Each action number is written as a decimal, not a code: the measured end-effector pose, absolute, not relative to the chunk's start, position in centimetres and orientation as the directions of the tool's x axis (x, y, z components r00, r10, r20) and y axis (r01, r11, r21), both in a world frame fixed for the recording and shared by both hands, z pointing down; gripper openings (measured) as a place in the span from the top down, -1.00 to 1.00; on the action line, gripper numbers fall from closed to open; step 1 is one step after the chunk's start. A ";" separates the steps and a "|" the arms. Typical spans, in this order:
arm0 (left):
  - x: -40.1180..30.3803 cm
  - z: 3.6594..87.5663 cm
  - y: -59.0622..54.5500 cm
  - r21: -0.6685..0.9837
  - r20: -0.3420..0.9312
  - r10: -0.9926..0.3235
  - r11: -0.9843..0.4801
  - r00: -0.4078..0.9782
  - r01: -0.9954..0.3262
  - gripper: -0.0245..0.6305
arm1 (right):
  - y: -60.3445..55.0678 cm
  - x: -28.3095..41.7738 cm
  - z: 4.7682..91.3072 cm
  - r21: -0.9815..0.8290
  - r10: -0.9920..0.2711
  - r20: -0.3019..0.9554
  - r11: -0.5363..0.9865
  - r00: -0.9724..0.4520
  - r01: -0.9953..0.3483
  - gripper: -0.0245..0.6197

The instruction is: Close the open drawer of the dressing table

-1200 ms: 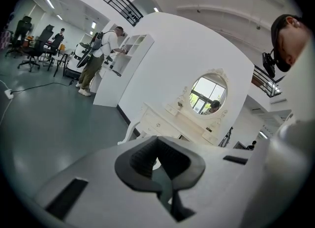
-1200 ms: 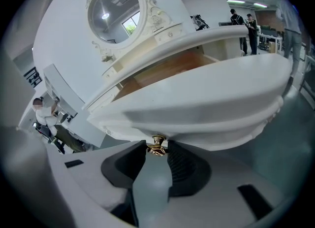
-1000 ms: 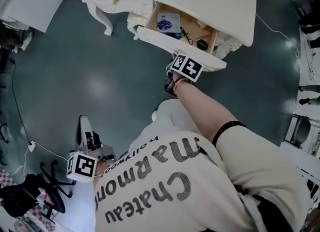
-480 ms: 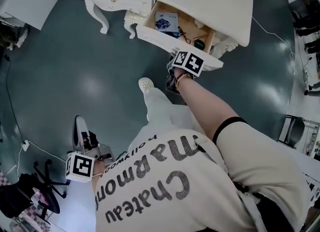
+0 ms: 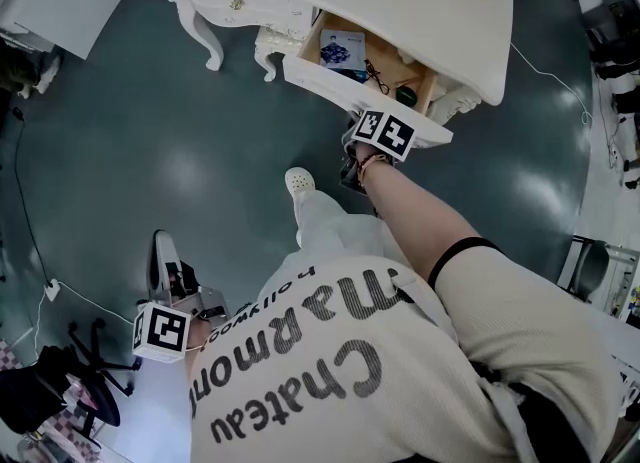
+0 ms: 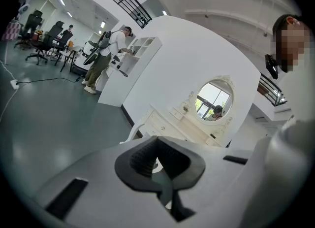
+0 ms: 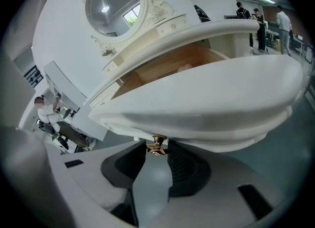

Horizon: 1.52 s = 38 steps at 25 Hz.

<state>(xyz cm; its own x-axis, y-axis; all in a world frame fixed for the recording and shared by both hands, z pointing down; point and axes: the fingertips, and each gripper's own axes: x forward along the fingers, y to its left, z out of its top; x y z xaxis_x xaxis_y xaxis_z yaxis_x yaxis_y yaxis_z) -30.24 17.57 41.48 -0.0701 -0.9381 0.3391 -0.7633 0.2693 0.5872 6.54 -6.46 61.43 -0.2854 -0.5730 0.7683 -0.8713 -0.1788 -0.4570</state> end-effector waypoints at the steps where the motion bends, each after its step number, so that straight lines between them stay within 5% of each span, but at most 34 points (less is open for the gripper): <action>1: -30.2 41.5 17.4 0.589 0.339 -0.938 0.267 -0.067 -0.763 0.90 | -6.6 6.6 61.4 -0.455 -0.572 0.769 -0.177 -0.285 -0.873 0.44; 38: -32.2 41.4 12.9 0.608 0.335 -0.938 0.285 -0.086 -0.741 0.90 | -10.5 8.2 61.6 -0.342 -0.572 0.792 -0.129 -0.212 -0.931 0.44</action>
<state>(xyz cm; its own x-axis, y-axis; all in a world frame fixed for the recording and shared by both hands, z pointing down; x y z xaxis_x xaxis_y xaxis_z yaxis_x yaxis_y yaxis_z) -32.21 12.94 41.43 -0.0864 -0.9384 0.3345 -0.7408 0.2850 0.6082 8.20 -10.52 61.63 -0.2118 -0.5724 0.7922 -0.9308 -0.1290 -0.3421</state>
